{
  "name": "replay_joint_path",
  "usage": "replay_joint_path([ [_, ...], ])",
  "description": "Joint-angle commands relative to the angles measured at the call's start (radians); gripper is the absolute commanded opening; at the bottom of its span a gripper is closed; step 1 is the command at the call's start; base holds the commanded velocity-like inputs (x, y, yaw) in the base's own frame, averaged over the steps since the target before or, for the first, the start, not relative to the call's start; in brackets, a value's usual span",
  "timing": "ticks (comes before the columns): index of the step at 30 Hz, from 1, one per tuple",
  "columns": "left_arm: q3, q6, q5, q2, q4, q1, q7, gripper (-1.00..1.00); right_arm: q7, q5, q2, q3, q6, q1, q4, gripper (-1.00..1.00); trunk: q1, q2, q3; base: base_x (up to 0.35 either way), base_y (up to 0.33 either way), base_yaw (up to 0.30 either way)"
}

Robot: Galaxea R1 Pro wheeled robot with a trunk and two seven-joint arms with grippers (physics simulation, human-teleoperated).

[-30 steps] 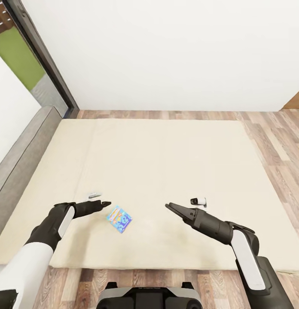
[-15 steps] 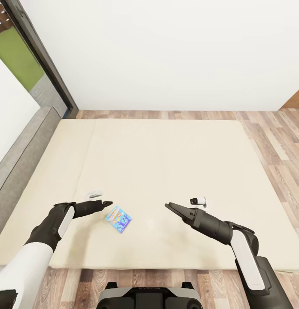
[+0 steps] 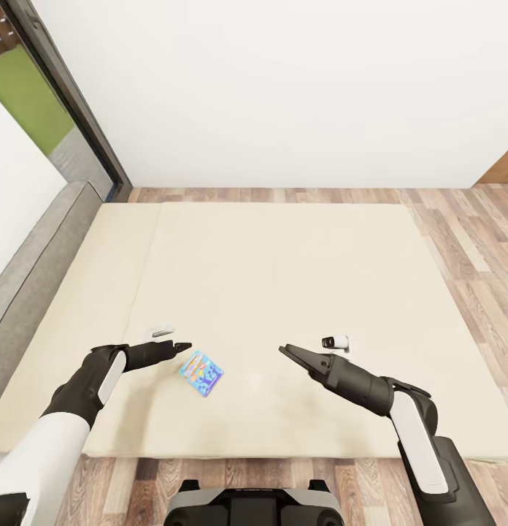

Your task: Put all the toys in the child's room - the three board games (two on the bed and one on the table), the two jigsaw puzzles on the table, and the tennis ball on the table - inside the toy box on the table in the child's room.

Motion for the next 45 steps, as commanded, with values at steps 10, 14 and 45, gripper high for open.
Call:
replay_joint_path([
  [10,0.002,0.007,0.003,0.000,0.000,0.000,-0.002,1.00,0.002,0.001,0.000,0.000,0.004,-0.001,0.000,1.00,0.001,-0.002,-0.013,0.000,0.000,-0.001],
  [14,0.002,0.007,0.003,-0.001,0.000,0.000,-0.002,1.00,0.002,0.001,0.000,0.000,0.004,-0.001,0.000,1.00,0.001,-0.002,-0.019,0.000,0.000,0.000],
  [45,0.002,0.006,0.003,-0.001,0.000,0.000,-0.001,1.00,0.003,0.002,-0.005,-0.003,0.005,-0.001,0.000,1.00,0.001,-0.002,-0.070,0.000,0.000,0.000],
])
